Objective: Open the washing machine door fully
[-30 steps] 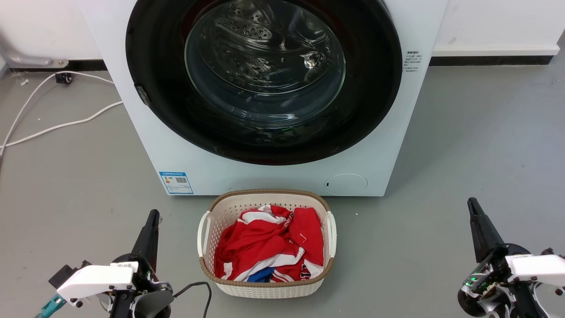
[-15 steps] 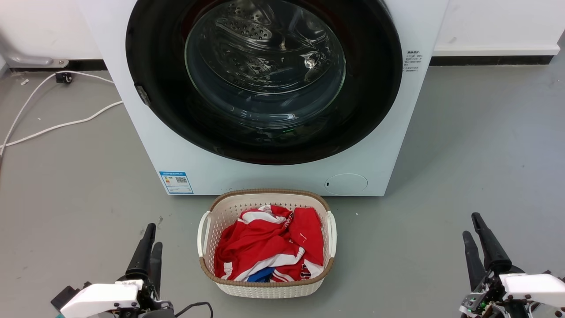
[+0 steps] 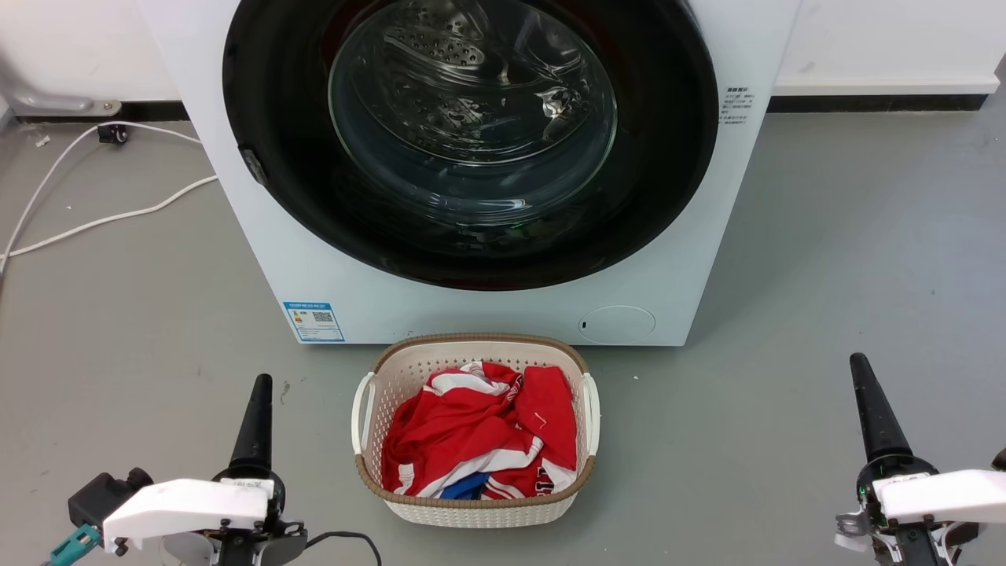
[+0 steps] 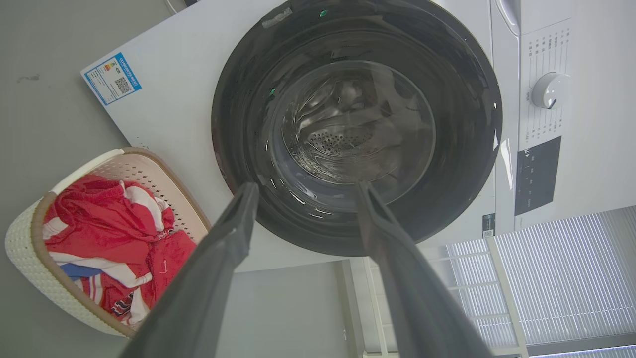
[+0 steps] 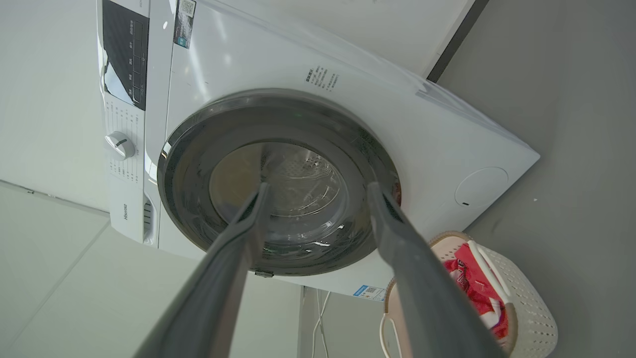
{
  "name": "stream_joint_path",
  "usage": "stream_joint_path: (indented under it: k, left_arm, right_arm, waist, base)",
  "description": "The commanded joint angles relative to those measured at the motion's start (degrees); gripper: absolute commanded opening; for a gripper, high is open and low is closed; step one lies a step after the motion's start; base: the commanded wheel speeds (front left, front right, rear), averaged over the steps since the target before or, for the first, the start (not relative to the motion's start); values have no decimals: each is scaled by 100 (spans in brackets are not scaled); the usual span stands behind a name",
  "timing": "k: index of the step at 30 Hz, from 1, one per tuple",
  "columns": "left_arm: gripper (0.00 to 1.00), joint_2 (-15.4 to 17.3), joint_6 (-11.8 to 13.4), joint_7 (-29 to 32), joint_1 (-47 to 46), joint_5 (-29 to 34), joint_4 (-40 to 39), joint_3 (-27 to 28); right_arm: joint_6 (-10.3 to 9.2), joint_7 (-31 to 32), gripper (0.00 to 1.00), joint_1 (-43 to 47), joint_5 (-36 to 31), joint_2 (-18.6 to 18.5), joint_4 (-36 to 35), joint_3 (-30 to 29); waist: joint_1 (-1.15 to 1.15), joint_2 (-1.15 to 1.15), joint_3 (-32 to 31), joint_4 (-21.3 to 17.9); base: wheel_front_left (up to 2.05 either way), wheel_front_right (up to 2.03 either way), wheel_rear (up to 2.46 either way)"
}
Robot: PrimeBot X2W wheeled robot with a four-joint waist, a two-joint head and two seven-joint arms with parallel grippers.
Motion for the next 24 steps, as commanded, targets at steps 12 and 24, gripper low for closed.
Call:
stream_joint_path:
  k: [12,24]
  left_arm:
    - [100,13,447,-300,83,1727,-354,-323]
    - [100,21,620,-537,170,2858,-423,-522]
  right_arm:
    - [9,-299,100,140,-1831,-7,-470,253]
    - [9,-530,100,284,-3158,-3,-665,405]
  waist:
    - [0,0,9,-1]
    - [0,0,4,3]
  base:
    - [0,0,0]
    - [0,0,0]
